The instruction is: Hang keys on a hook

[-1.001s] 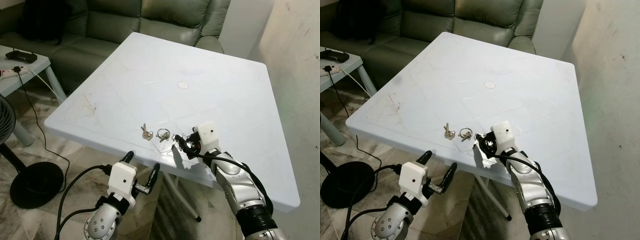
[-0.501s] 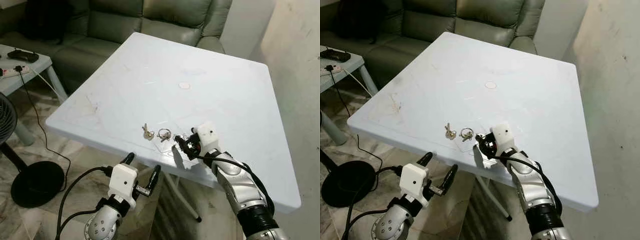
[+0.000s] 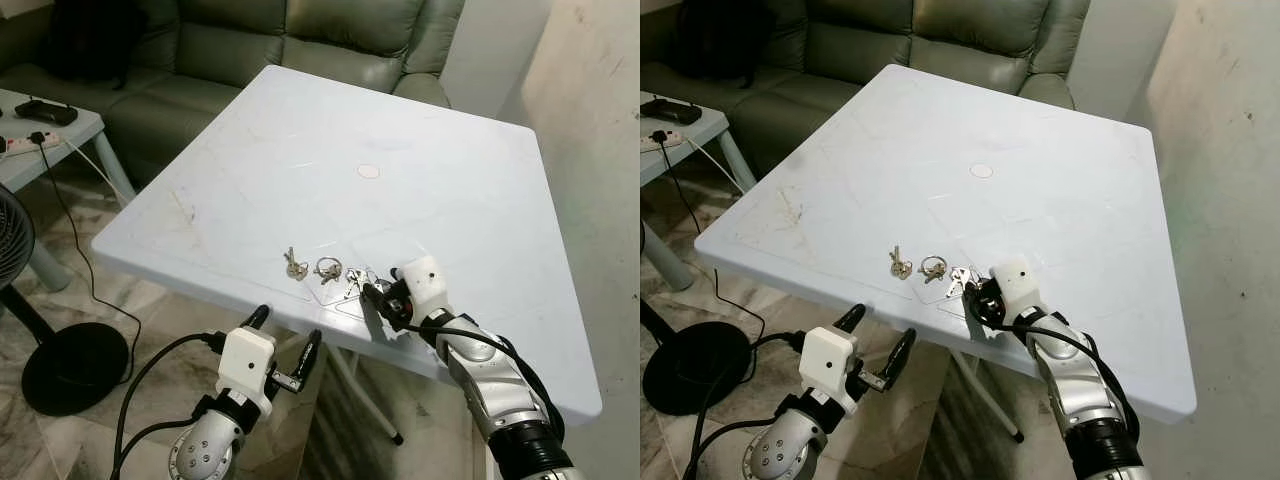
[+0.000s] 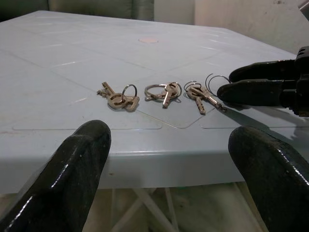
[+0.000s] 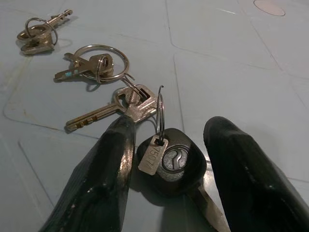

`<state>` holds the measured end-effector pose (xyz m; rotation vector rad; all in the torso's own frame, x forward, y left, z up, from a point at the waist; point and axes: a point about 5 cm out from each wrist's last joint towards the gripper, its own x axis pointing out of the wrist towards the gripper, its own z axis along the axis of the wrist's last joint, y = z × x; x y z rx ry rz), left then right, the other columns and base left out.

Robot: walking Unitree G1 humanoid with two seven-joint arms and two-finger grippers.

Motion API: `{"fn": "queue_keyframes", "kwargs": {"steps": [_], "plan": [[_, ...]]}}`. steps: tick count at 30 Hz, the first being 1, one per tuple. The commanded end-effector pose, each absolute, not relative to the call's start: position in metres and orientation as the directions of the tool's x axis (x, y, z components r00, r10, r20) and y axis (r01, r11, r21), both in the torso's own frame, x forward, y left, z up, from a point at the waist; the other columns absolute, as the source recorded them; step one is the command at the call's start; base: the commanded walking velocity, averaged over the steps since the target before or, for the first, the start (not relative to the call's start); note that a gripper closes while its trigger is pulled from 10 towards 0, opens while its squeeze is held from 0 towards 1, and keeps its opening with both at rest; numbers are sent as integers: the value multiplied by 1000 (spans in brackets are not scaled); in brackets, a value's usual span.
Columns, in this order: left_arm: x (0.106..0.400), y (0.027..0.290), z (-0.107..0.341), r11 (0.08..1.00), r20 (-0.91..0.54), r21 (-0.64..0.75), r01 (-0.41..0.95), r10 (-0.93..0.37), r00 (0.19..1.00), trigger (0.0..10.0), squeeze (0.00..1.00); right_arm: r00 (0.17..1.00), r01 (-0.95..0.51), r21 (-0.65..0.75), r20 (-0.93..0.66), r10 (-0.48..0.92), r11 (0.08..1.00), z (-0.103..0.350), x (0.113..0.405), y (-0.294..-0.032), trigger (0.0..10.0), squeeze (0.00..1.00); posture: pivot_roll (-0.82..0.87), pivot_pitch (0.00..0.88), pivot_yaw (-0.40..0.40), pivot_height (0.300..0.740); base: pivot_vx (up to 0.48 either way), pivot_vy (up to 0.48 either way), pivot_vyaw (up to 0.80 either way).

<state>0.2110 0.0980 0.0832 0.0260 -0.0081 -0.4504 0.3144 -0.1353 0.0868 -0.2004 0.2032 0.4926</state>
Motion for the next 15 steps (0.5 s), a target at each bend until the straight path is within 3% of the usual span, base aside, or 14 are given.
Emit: {"fn": "queue_keyframes", "kwargs": {"steps": [1, 3, 4, 5, 6, 7, 8, 15], "plan": [[211, 95, 85, 893, 1, 37, 448, -448, 894, 10000, 0, 865, -480, -148, -244, 439, 865, 87, 313, -138, 1098, 0, 10, 69, -102, 740, 0, 0, 0], [212, 95, 85, 893, 1, 38, 448, -448, 894, 10000, 0, 865, -481, -148, -242, 440, 864, 87, 312, -137, 1137, 0, 10, 70, -102, 740, 0, 0, 0], [212, 95, 85, 893, 2, 37, 448, -448, 894, 10000, 0, 865, -480, -146, -241, 439, 865, 87, 312, -137, 2392, 0, 10, 70, -102, 740, 0, 0, 0], [212, 95, 85, 893, 2, 37, 448, -449, 894, 10000, 0, 865, -480, -145, -239, 440, 865, 87, 312, -137, 4275, 0, 9, 69, -101, 740, 0, 0, 0], [212, 95, 85, 893, 2, 37, 448, -449, 894, 10000, 0, 865, -480, -145, -239, 440, 865, 87, 312, -137, 4275, 0, 9, 69, -101, 740, 0, 0, 0], [212, 95, 85, 893, 2, 37, 449, -449, 893, 10000, 0, 868, -476, -147, -235, 437, 867, 88, 313, -137, 8941, 0, 9, 69, -101, 740, 0, 0, 0], [212, 95, 85, 893, 2, 38, 449, -450, 893, 10000, 0, 869, -476, -145, -232, 438, 867, 89, 313, -136, 10000, 0, 9, 68, -100, 740, 0, 0, 0], [212, 95, 85, 894, 2, 38, 447, -448, 894, 10000, 0, 872, -472, -140, -220, 438, 870, 91, 315, -134, 10000, 0, 10, 68, -101, 740, 0, 0, 0]]}}
